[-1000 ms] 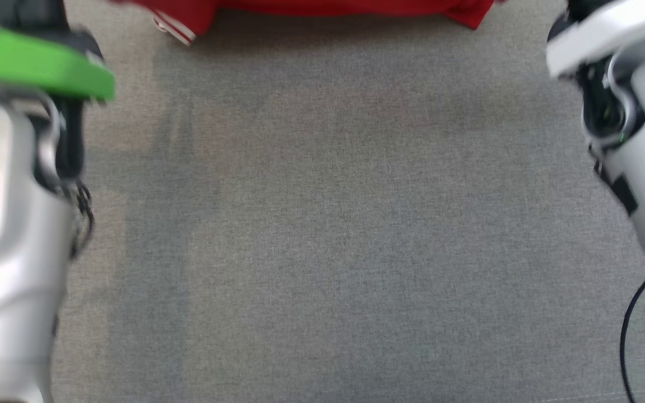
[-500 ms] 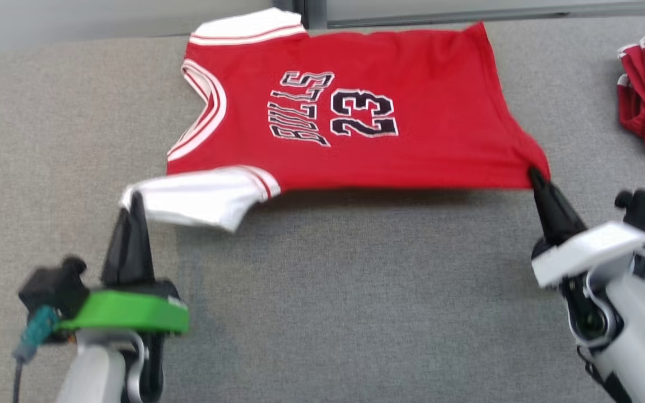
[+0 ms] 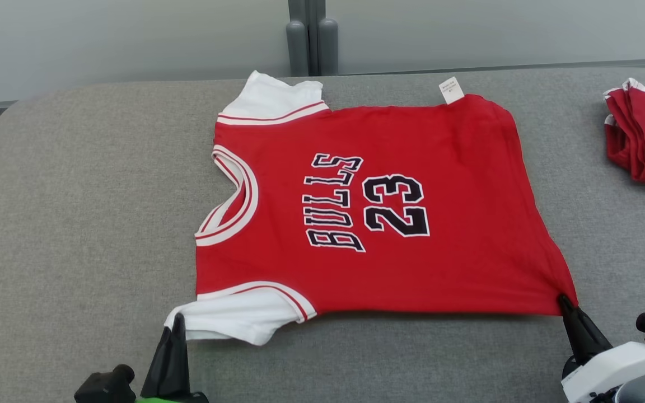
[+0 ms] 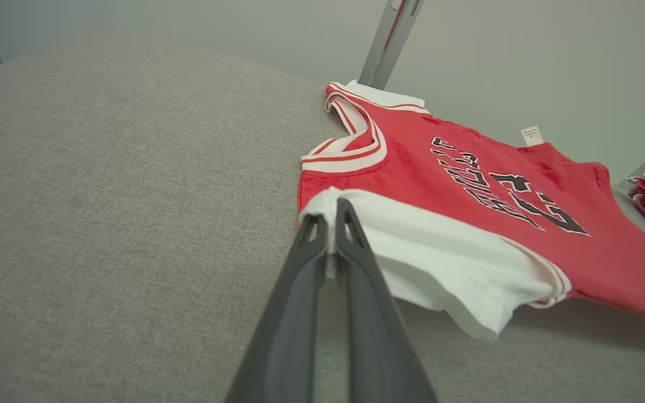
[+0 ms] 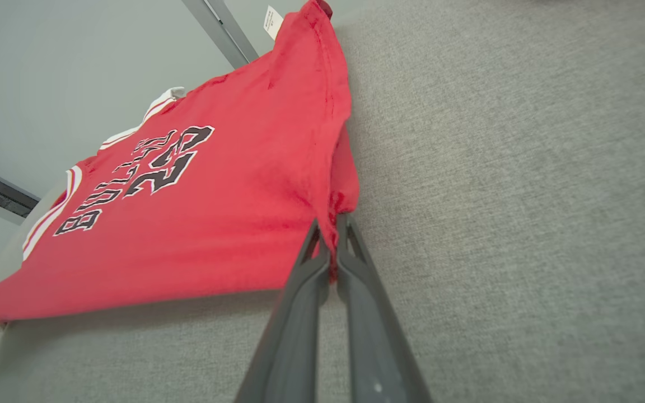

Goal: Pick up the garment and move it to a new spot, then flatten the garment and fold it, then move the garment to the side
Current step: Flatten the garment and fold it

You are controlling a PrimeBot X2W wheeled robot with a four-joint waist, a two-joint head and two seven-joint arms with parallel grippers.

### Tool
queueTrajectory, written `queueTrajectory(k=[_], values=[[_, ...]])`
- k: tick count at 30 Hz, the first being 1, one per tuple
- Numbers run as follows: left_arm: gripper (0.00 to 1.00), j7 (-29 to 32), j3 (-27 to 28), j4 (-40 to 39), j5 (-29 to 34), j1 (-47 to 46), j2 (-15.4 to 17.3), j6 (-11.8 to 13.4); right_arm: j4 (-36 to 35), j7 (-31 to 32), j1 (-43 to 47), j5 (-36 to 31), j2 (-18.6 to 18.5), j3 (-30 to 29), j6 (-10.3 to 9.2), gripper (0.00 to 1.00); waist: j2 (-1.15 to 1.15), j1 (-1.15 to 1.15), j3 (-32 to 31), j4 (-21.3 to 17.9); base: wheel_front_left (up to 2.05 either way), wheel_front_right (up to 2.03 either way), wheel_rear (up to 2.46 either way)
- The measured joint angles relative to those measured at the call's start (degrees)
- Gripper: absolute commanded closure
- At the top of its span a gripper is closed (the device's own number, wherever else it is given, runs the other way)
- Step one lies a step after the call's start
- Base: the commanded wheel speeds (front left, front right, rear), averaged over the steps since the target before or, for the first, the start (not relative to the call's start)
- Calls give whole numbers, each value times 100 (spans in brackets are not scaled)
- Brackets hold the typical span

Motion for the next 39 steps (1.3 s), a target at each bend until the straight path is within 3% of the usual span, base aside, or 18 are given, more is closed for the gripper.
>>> queueTrajectory(k=[7, 14, 27, 39], values=[[100, 0, -51, 132, 186, 196, -3, -97, -404, 542, 601, -402, 339, -711, 0, 100, 0, 0, -71, 48, 0, 0, 0], [100, 0, -213, 248, 405, -25, 47, -230, -886, 962, 636, -868, 665, -965, -1, 100, 0, 0, -16, 5, 0, 0, 0], [100, 182, -506, 664, 749, -1379, 417, -555, -1261, 1803, 129, -873, 928, -1369, -3, 100, 0, 0, 92, -56, 0, 0, 0], [100, 124, -799, 1819, 849, -2831, 501, -755, -1163, 2214, -764, -746, 1190, -1548, -4, 100, 0, 1, 429, -187, 0, 0, 0]])
